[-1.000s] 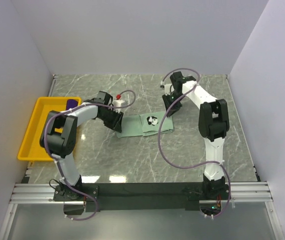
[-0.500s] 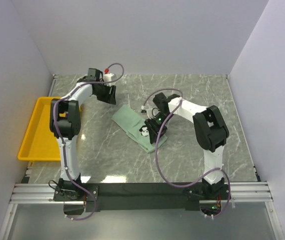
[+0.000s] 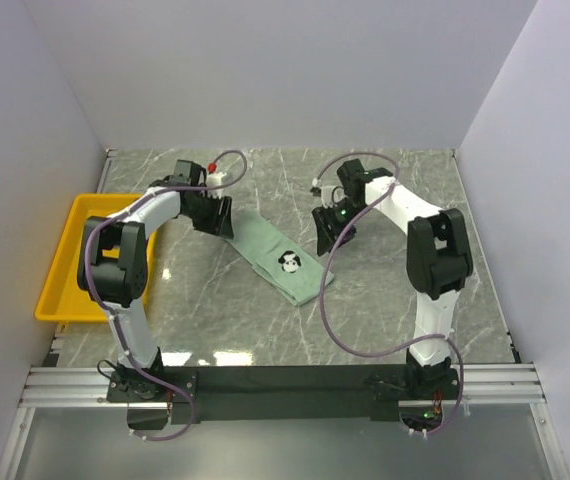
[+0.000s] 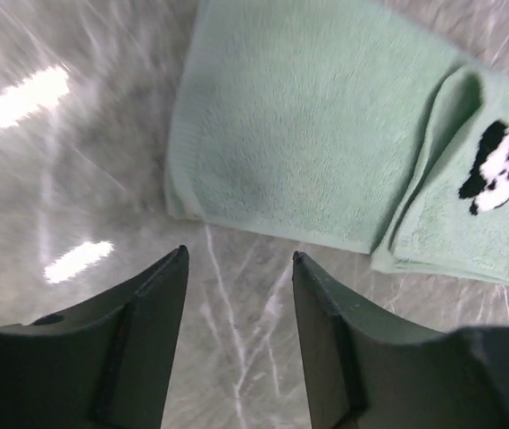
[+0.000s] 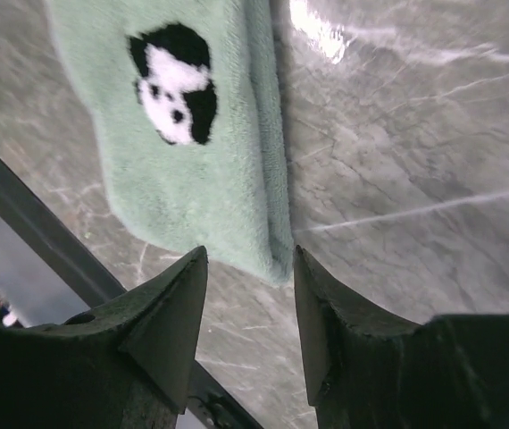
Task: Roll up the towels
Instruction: Fold the towel
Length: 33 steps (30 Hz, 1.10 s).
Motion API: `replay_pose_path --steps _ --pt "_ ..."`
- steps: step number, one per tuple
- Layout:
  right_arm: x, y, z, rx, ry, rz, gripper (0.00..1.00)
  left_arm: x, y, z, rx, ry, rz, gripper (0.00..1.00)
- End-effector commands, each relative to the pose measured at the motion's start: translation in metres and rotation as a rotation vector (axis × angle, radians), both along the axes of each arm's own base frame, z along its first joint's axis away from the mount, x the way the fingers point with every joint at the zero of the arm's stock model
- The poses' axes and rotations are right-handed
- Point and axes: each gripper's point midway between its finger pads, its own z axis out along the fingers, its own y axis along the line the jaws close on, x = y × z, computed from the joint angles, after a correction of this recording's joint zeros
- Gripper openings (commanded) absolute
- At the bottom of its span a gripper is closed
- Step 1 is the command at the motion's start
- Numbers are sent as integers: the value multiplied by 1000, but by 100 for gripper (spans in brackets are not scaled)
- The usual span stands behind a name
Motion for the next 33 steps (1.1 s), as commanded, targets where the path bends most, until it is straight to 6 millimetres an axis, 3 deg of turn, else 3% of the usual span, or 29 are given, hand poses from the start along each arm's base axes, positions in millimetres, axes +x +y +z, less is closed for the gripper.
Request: replay_pose_path --steps 1,9,12,14,15,16,17,18,20,21,23,24,25,26,27,28,29,30,31,33 --pt "-12 2 -12 -14 63 39 51 -6 -7 -18 -19 60 22 55" --pt "-47 11 -35 63 209 57 41 9 -31 -35 -68 69 -17 43" --pt "-56 24 -44 106 273 55 33 26 -42 -32 -115 39 -41 35" --pt "-59 40 -39 171 300 74 27 48 -47 -36 -114 -7 -96 30" --pt "-61 46 -38 194 313 76 26 51 -48 -50 -109 19 -105 26" --pt "-63 57 -38 219 315 83 27 71 -52 -40 -113 -28 -115 25" --pt "-65 64 -36 237 320 93 29 79 -53 -42 -109 -39 -127 25" --pt "-70 70 -36 249 337 108 34 82 -53 -55 -103 -12 -129 26" --pt "-77 79 -32 248 347 140 40 102 -57 -41 -115 -65 -139 29" --pt "-77 79 -26 255 331 138 46 110 -57 -31 -123 -100 -136 35" --pt "-79 69 -25 240 314 102 51 114 -54 -13 -149 -147 -135 47" --pt "-77 65 -11 249 264 91 59 117 -52 18 -161 -223 -137 53" --pt "-79 56 -12 243 263 55 65 114 -46 22 -165 -258 -131 58" --pt "-70 47 3 257 207 18 66 111 -44 36 -169 -299 -134 67" --pt "-71 40 4 253 196 -8 67 108 -40 72 -172 -381 -136 72" --pt "-65 32 7 235 151 -30 68 100 -34 74 -165 -395 -135 78" --pt "-58 24 19 238 95 -51 68 93 -32 86 -170 -417 -144 93" --pt "-54 22 24 237 62 -57 68 84 -29 117 -177 -482 -153 99" --pt "-48 21 31 241 25 -57 68 72 -21 115 -182 -473 -147 99" --pt "-42 27 50 275 -46 -42 65 44 -18 135 -240 -497 -172 99"
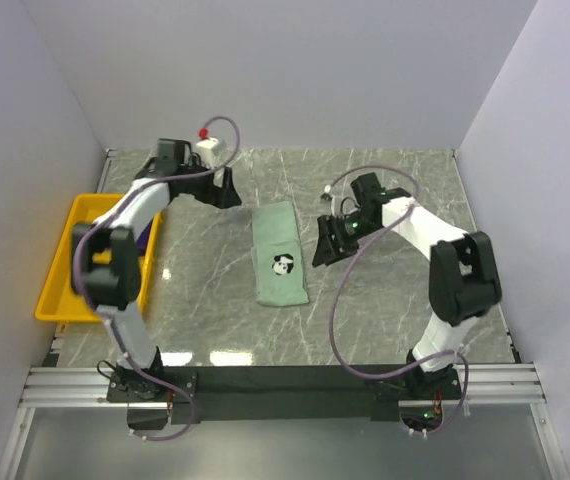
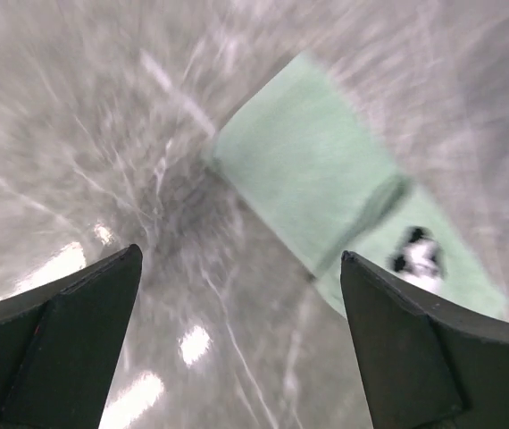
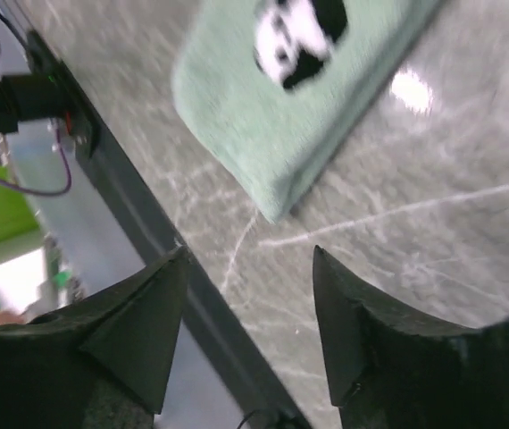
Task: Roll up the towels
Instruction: Fold the towel, then roll the towel
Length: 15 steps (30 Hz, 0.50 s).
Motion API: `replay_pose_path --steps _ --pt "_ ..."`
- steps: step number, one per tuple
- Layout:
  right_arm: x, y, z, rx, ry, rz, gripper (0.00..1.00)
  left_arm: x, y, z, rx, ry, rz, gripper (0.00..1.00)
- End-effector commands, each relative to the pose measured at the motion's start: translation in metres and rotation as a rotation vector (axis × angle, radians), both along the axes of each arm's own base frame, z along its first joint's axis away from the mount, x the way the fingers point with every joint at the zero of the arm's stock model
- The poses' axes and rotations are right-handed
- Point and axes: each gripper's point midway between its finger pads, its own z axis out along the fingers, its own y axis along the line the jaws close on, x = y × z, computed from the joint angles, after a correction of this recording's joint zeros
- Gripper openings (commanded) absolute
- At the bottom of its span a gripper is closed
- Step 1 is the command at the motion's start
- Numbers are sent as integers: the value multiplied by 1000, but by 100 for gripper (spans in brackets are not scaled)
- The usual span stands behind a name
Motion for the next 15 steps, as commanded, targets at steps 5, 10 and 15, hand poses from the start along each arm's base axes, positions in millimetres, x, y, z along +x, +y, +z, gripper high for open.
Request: replay_pose_path --steps 5,10,15 --pt "19 38 39 123 -120 42 53 -74 6 86 -116 -244 -179 99" --pt "-1 71 28 147 -63 123 47 -134 6 55 175 -431 -353 94" --pt "-21 79 -21 76 68 155 42 -190 -17 12 329 -603 -553 76"
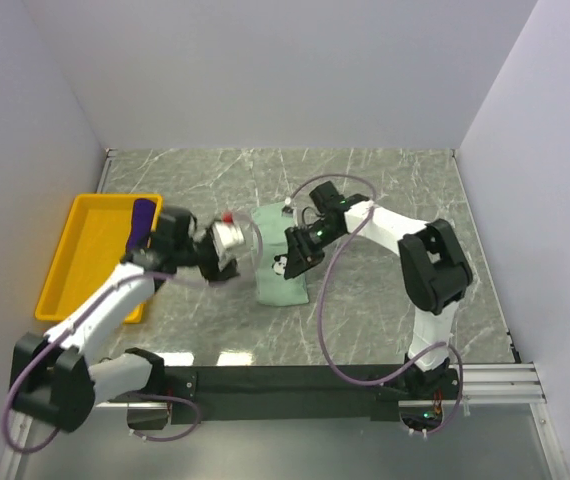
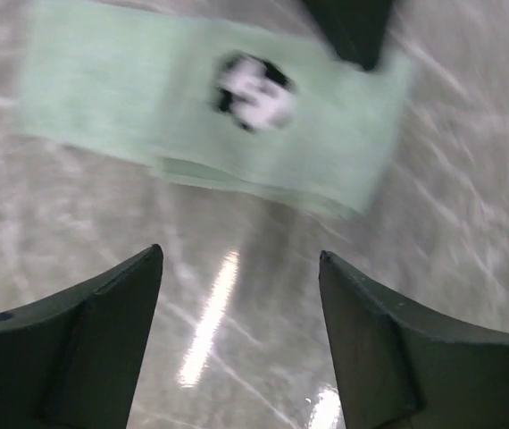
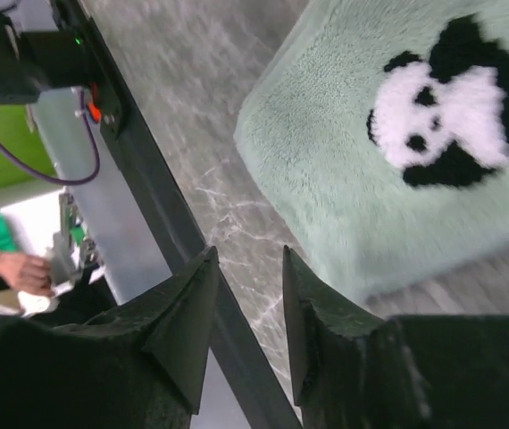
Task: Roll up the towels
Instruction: Roll the towel
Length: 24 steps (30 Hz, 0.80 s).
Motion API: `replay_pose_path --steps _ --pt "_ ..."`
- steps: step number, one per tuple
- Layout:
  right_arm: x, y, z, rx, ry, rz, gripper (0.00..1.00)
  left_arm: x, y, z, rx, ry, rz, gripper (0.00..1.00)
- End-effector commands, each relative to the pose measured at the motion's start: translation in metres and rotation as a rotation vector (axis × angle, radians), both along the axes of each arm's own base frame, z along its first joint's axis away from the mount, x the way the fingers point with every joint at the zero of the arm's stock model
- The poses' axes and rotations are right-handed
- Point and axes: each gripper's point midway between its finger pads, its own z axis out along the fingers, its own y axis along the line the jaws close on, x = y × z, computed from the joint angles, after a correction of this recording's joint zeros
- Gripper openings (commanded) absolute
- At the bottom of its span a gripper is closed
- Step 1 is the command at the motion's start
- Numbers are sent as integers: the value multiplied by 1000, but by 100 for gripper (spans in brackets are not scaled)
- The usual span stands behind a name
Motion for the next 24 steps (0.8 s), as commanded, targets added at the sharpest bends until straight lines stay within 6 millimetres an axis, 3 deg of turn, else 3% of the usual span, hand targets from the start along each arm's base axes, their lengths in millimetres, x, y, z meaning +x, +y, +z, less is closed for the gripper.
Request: replay_pose_path --steps 1,2,4,6,12,16,21,24 --pt "-6 9 -25 -15 71 6 41 -18 -13 -14 149 -242 -155 74" --pt "-7 9 -38 -34 102 1 40 -30 -17 -30 168 -240 -187 72" --pt "-2 10 -49 -58 115 -15 38 -44 -42 -33 166 -309 -278 71" --pt "3 12 -57 -74 124 -25 36 -59 -57 -49 200 -329 -351 68" --pt "2 10 -64 -96 145 -42 32 -62 -93 -70 224 -389 -418 57" --pt "2 8 -66 -108 158 -47 30 -57 -106 -81 252 -429 -453 46" --pt "4 7 -56 -93 150 -43 29 -56 -107 -110 318 -379 -487 38" --pt "10 7 -39 -70 106 -45 28 -52 -106 -116 342 -342 -466 23"
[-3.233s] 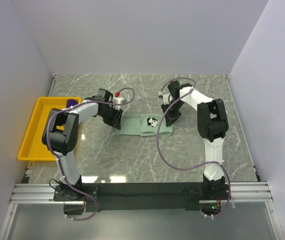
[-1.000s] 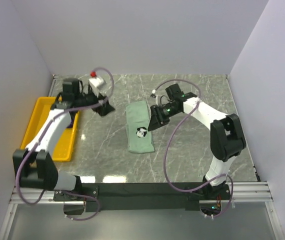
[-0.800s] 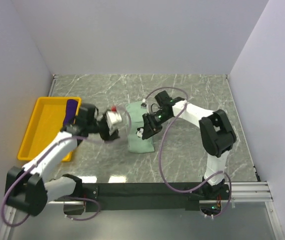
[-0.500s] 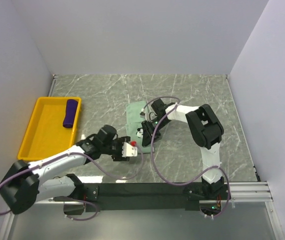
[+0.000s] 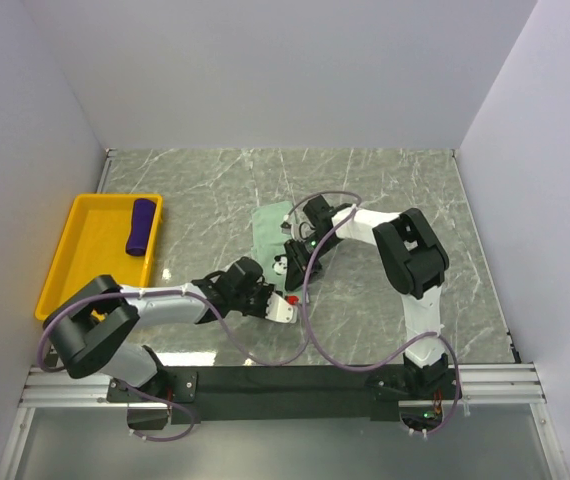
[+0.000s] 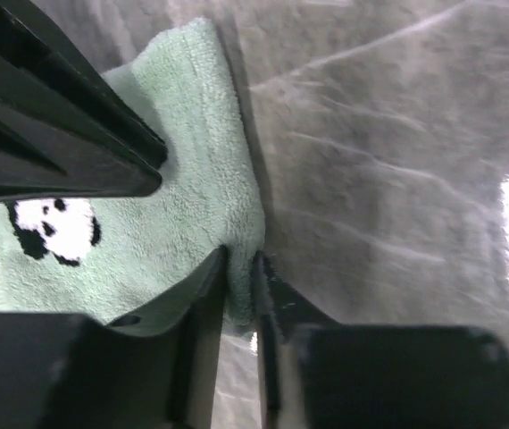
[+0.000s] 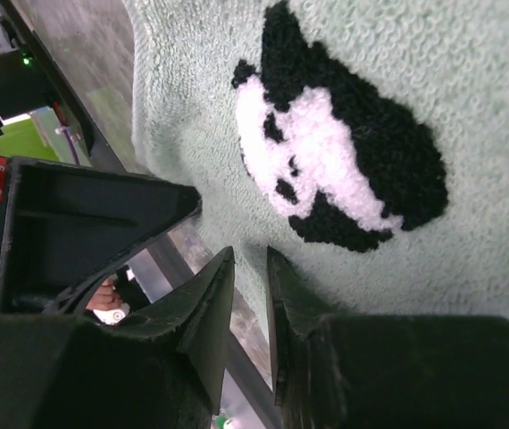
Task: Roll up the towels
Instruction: Roll the towel
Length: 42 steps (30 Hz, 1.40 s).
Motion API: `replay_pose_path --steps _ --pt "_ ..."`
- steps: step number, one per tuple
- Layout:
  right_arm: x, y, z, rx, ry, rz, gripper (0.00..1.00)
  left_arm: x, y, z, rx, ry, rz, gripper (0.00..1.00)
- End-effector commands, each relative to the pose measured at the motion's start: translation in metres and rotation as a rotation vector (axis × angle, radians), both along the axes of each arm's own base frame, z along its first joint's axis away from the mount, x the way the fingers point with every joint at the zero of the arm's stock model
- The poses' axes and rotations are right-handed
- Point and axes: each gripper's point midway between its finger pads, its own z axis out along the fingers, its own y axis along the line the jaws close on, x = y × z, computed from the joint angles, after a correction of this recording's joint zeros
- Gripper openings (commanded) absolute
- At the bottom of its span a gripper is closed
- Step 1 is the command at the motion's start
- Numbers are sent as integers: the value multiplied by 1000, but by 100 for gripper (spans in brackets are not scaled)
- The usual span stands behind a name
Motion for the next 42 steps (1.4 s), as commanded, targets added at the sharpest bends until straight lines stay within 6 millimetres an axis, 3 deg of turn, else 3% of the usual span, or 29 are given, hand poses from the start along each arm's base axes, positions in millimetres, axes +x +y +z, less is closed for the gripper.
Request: replay_pose_path --steps 1,5,9,12,16,20,24,28,36,42 --pt "24 1 39 53 -125 -14 28 8 -10 7 4 -1 6 15" --pt "56 7 67 93 -238 -58 28 -9 -14 18 -18 110 -12 1" --pt "84 13 68 75 -288 -76 28 -27 -14 27 -42 208 -9 1" --pt "94 16 57 69 -295 -95 28 -37 -10 29 -38 274 -11 1" --pt "93 17 29 26 -259 -89 28 -35 -8 36 -64 325 30 0" --pt "75 15 4 -9 -236 -43 26 -13 -14 59 -138 395 115 0" --pt "63 14 -16 -39 -211 -13 23 22 -13 77 -207 466 214 0" --pt "63 11 -18 -52 -230 -9 22 63 -15 96 -287 490 308 1" --pt "76 14 1 -40 -283 -10 22 109 -4 71 -289 520 439 1" --pt "99 12 28 -55 -358 -54 29 103 7 47 -226 543 435 0"
